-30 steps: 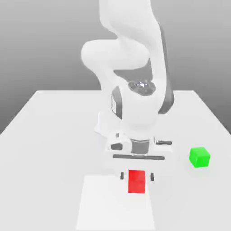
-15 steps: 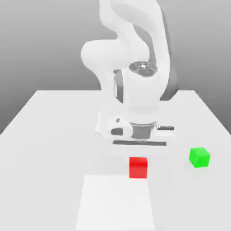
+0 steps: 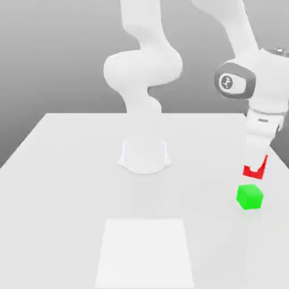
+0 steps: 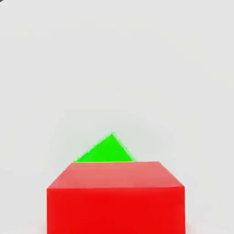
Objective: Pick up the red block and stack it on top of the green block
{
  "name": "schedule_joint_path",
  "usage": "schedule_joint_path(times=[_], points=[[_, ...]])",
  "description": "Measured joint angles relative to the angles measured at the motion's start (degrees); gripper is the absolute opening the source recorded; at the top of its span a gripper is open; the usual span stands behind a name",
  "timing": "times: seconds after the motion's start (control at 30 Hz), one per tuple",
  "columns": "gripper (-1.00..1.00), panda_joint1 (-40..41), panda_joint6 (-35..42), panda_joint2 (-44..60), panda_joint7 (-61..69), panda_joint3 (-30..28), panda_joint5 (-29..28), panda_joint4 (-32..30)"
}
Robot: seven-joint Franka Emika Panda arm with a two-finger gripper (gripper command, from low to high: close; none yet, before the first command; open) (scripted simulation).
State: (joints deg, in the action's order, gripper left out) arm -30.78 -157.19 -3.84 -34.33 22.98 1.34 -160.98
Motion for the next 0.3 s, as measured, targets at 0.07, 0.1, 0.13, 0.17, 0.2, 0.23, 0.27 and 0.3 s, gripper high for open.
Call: schedule_joint_path(times=[0.07, 0.1, 0.13, 0.17, 0.2, 0.23, 0.27, 0.3], points=[[-1.0, 0.5, -2.4, 2.7, -2.2, -0.3, -3.2, 0.1], [-1.0, 0.9, -3.7, 4.1, -3.4, -0.3, -4.8, 0.2], [-1.0, 0.9, -5.0, 5.6, -4.5, -0.6, -6.4, 0.2], [-1.0, 0.7, -6.3, 7.0, -5.6, -1.1, -8.0, 0.2], [-1.0, 0.4, -7.6, 8.4, -6.6, -1.6, -9.4, 0.3], [1.0, 0.2, -8.5, 9.3, -7.2, -2.0, -10.3, 0.3], [1.0, 0.2, -8.5, 9.3, -7.2, -2.0, -10.3, 0.3], [1.0, 0.2, -8.5, 9.3, -7.2, -2.0, -10.3, 0.3]])
